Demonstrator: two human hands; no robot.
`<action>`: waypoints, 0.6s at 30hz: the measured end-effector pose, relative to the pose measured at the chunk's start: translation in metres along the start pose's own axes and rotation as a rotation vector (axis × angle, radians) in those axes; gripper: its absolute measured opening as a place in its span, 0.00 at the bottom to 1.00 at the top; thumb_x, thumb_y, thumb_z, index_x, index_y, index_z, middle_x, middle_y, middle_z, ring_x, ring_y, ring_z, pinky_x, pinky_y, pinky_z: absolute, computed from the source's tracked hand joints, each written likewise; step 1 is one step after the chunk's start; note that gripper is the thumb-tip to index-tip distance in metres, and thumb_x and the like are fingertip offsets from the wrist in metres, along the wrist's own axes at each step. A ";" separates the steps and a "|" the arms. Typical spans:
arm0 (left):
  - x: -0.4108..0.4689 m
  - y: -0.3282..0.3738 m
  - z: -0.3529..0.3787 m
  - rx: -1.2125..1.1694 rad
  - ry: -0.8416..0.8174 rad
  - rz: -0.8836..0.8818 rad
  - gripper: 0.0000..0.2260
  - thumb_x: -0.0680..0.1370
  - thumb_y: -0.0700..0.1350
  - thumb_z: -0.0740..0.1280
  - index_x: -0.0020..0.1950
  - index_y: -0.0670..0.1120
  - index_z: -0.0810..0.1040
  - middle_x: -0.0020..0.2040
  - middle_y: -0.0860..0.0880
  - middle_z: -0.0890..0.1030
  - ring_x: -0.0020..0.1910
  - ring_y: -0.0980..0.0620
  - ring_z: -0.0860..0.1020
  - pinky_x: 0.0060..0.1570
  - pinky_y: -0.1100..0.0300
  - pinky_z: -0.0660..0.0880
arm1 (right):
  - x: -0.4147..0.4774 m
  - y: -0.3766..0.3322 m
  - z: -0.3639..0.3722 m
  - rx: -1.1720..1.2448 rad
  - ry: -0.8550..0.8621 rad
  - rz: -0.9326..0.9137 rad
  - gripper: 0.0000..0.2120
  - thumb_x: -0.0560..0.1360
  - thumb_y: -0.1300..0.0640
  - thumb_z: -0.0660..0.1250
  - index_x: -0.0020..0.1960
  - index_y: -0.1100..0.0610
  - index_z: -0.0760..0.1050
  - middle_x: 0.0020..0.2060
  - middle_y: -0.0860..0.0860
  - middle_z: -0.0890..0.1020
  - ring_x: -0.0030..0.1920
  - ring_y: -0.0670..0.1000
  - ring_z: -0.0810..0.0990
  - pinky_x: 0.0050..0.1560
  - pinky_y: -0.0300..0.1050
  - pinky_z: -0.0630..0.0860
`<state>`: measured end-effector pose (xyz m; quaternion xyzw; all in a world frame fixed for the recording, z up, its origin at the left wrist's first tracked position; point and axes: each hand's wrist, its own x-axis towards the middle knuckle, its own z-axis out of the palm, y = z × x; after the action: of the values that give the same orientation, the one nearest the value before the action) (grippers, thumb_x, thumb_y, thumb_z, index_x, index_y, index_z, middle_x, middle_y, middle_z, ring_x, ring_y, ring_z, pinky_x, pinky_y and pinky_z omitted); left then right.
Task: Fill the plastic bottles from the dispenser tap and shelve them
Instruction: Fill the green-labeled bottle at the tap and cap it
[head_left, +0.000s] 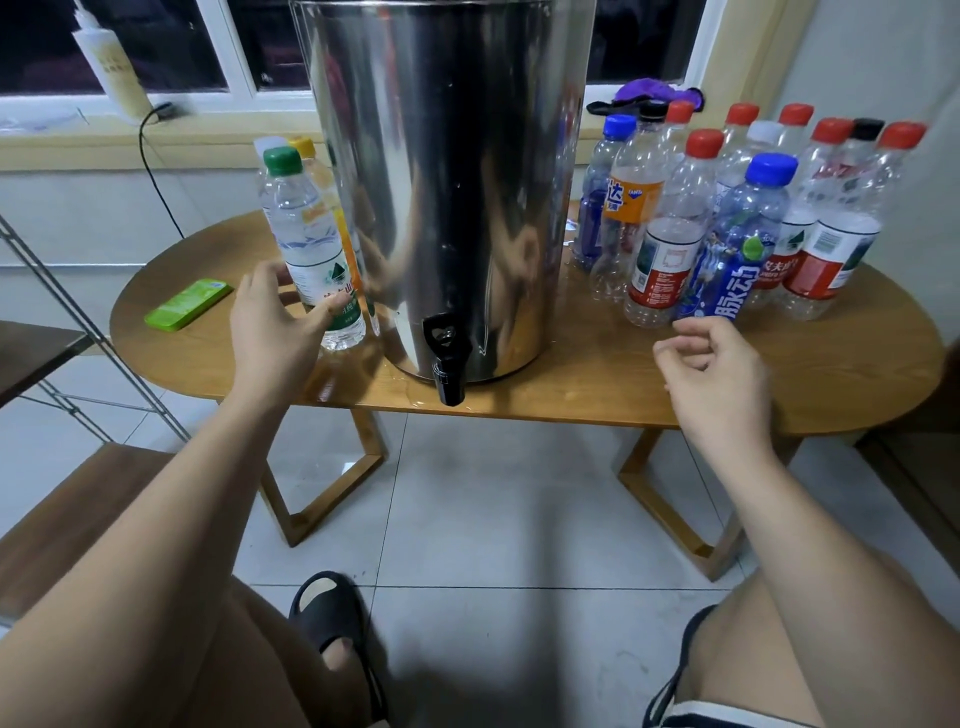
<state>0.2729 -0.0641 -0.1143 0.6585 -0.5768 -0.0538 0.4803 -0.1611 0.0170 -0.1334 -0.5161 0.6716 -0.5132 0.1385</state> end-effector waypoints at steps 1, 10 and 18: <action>-0.003 -0.001 0.000 0.003 0.007 -0.006 0.28 0.75 0.58 0.82 0.69 0.51 0.77 0.64 0.51 0.81 0.59 0.54 0.81 0.62 0.48 0.81 | 0.002 0.002 0.001 -0.019 0.001 -0.006 0.13 0.81 0.52 0.75 0.64 0.50 0.80 0.50 0.43 0.86 0.48 0.44 0.85 0.52 0.51 0.86; -0.054 0.017 -0.019 -0.102 -0.138 -0.053 0.16 0.79 0.49 0.78 0.64 0.52 0.80 0.53 0.55 0.85 0.51 0.60 0.83 0.51 0.55 0.81 | 0.036 0.015 -0.003 -0.008 0.203 0.001 0.16 0.78 0.50 0.77 0.63 0.51 0.79 0.52 0.47 0.85 0.45 0.46 0.85 0.49 0.46 0.83; -0.108 0.040 -0.012 -0.111 -0.543 0.046 0.02 0.82 0.49 0.75 0.51 0.53 0.84 0.42 0.54 0.87 0.43 0.52 0.85 0.46 0.53 0.83 | 0.075 0.043 -0.009 0.030 0.304 0.126 0.38 0.69 0.37 0.82 0.70 0.52 0.70 0.65 0.50 0.79 0.61 0.50 0.82 0.60 0.47 0.81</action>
<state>0.2167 0.0355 -0.1320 0.5794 -0.6954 -0.2491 0.3446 -0.2233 -0.0430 -0.1399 -0.3873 0.7080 -0.5857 0.0752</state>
